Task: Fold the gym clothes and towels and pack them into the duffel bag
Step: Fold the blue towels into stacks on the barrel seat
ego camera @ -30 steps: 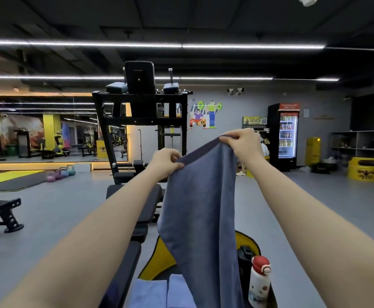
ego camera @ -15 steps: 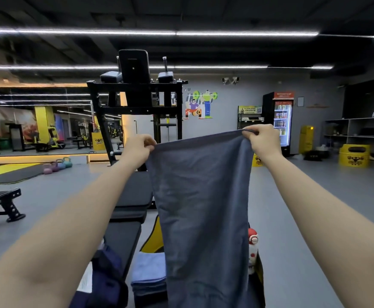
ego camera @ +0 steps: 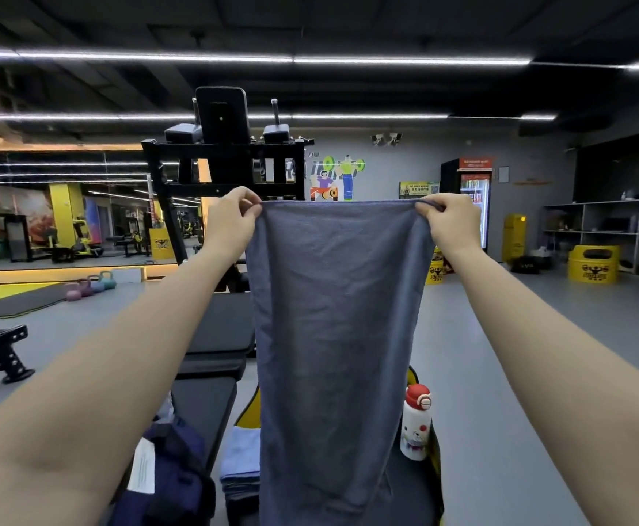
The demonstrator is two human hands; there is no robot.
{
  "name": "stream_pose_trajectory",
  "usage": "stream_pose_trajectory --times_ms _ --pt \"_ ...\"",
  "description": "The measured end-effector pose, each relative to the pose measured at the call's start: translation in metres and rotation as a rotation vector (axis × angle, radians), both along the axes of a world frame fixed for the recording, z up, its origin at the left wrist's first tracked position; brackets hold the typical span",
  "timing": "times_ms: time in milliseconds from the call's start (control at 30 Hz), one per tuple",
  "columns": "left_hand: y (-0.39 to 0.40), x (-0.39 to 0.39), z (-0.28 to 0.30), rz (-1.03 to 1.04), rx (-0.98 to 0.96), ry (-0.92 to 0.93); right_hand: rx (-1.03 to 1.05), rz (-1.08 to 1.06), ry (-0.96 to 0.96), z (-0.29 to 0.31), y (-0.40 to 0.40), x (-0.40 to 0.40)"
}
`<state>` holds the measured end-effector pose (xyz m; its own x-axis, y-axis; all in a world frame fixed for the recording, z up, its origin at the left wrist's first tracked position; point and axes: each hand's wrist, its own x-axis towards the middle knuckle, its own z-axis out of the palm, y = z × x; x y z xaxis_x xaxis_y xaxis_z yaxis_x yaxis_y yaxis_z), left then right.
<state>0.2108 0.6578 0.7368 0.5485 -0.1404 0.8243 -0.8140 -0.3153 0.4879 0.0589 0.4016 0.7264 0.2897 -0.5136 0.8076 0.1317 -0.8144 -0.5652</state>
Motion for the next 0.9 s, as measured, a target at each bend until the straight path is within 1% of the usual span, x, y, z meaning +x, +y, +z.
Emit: stream_pose_trajectory --times_ms 133,233,400,567,700,900 --pt "-0.004 0.01 -0.01 -0.021 0.034 0.048 0.021 0.002 0.07 -0.012 -0.01 0.009" --pt "-0.009 0.02 -0.028 0.012 0.109 0.084 0.063 0.018 0.148 -0.029 -0.017 0.019" --pt "-0.019 0.046 -0.067 0.043 0.22 0.193 0.117 -0.011 0.264 -0.069 -0.024 0.045" --pt "-0.029 0.073 -0.103 0.053 0.279 0.292 0.196 0.01 0.337 -0.109 -0.033 0.073" --pt "-0.039 0.098 -0.128 0.046 0.255 0.405 0.239 0.003 0.39 -0.136 -0.039 0.097" --pt "-0.046 0.124 -0.168 0.062 0.243 0.5 0.253 0.017 0.469 -0.171 -0.045 0.126"
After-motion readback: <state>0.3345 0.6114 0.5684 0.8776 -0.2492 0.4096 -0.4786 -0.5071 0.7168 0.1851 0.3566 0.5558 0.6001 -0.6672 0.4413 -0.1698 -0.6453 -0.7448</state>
